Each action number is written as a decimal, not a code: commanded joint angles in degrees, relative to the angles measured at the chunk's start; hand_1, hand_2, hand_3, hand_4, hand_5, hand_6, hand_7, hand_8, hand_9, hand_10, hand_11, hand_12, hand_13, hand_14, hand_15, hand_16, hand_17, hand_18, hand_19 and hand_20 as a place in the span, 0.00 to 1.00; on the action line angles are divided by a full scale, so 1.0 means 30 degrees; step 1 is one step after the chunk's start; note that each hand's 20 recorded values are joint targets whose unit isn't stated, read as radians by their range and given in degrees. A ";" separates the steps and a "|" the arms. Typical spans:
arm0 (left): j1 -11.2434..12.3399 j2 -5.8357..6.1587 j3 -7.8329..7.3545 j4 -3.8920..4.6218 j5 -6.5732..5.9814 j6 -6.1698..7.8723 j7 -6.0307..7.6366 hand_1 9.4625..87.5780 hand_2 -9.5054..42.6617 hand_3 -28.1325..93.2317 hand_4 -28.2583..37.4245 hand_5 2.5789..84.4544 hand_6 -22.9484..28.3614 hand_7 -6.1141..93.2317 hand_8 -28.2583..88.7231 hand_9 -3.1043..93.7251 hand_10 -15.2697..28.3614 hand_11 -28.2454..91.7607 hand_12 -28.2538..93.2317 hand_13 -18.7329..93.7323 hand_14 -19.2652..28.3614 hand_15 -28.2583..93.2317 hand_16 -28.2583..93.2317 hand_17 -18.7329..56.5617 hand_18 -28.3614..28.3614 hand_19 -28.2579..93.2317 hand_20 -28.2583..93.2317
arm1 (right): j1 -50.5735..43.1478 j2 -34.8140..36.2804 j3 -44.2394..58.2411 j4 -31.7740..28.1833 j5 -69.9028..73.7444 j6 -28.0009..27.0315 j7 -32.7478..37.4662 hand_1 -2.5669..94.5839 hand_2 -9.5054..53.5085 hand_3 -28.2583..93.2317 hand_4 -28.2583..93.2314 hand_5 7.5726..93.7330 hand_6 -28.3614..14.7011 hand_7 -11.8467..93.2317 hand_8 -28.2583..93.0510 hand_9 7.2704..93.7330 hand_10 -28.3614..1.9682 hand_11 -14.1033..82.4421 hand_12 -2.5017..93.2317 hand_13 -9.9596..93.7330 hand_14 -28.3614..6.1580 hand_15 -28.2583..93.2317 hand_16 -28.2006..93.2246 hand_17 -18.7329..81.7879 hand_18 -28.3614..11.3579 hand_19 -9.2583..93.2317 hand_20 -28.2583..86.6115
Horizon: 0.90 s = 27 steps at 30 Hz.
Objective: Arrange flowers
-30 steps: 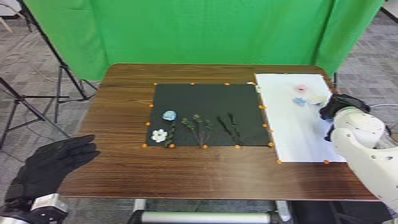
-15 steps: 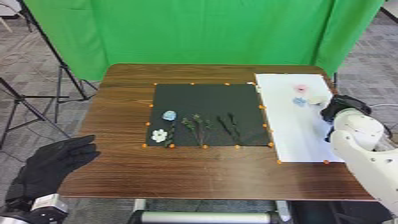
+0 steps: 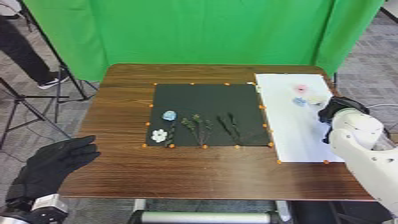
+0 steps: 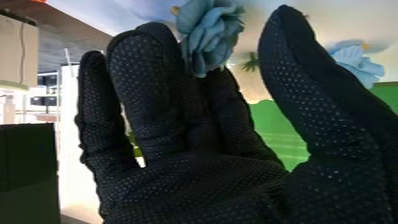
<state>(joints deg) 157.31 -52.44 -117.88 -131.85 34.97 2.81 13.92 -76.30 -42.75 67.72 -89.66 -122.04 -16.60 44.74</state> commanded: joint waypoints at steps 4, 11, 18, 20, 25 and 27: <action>0.0340 -0.0040 0.0077 -0.0006 0.0033 -0.0063 0.0070 0.23 0.29 0.88 0.17 0.59 0.75 0.20 0.17 0.46 0.88 0.55 0.32 0.42 1.00 0.73 0.13 0.12 0.90 0.72 0.36 | -0.0257 -0.0156 -0.0871 0.0007 0.0212 0.0528 0.0583 0.46 0.00 0.92 0.00 0.63 0.54 0.34 0.13 0.71 0.42 0.46 0.21 0.74 0.52 0.82 0.38 0.44 0.14 0.88 0.35; 0.0374 -0.0044 0.0125 -0.0009 0.0025 -0.0004 0.0126 0.23 0.29 0.88 0.17 0.59 0.75 0.20 0.17 0.46 0.88 0.54 0.32 0.42 1.00 0.73 0.13 0.12 0.90 0.72 0.36 | -0.0460 -0.0170 -0.0965 0.0071 -0.0070 0.1021 0.0673 0.59 0.00 0.85 0.00 0.72 0.58 0.41 0.25 0.87 0.71 0.34 0.40 0.83 0.67 0.77 0.45 0.48 0.17 0.90 0.34; 0.0377 -0.0156 0.0072 -0.0047 0.0044 -0.0018 0.0033 0.23 0.29 0.88 0.17 0.59 0.75 0.20 0.17 0.46 0.88 0.54 0.32 0.42 1.00 0.73 0.13 0.12 0.90 0.72 0.36 | -0.0352 -0.0100 -0.1160 0.0107 -0.0069 0.1915 0.0813 0.62 0.00 0.85 0.00 0.77 0.64 0.48 0.27 0.92 0.78 0.36 0.43 0.87 0.71 0.76 0.46 0.50 0.21 0.90 0.34; 0.0434 -0.0161 0.0058 -0.0054 0.0055 -0.0045 0.0046 0.23 0.29 0.88 0.17 0.59 0.75 0.20 0.17 0.46 0.88 0.54 0.32 0.42 1.00 0.73 0.13 0.12 0.90 0.72 0.36 | -0.0196 -0.0107 -0.1257 0.0083 -0.0023 0.2231 0.0879 0.62 0.00 0.86 0.00 0.77 0.64 0.48 0.27 0.92 0.78 0.36 0.43 0.87 0.71 0.76 0.46 0.50 0.21 0.90 0.34; 0.0495 -0.0217 -0.0155 -0.0109 0.0096 -0.0118 -0.0132 0.23 0.29 0.88 0.17 0.59 0.75 0.20 0.17 0.46 0.88 0.54 0.32 0.42 1.00 0.73 0.13 0.12 0.90 0.72 0.36 | 0.0332 -0.0068 -0.1472 -0.0251 0.0167 0.2752 0.0821 0.62 0.00 0.86 0.00 0.78 0.63 0.49 0.27 0.92 0.78 0.36 0.44 0.87 0.73 0.77 0.47 0.50 0.21 0.91 0.34; 0.0633 -0.0216 -0.0335 -0.0156 0.0132 -0.0169 -0.0173 0.23 0.29 0.88 0.17 0.59 0.75 0.20 0.17 0.46 0.88 0.54 0.32 0.42 1.00 0.73 0.13 0.12 0.90 0.72 0.36 | 0.0659 -0.0062 -0.1662 -0.0471 0.0366 0.2893 0.0762 0.62 0.00 0.87 0.00 0.78 0.63 0.49 0.27 0.92 0.78 0.36 0.44 0.88 0.73 0.77 0.47 0.51 0.21 0.91 0.34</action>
<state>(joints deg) 157.64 -52.55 -117.84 -131.91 35.01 2.84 14.04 -76.11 -42.68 64.15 -89.97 -122.15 -9.21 46.99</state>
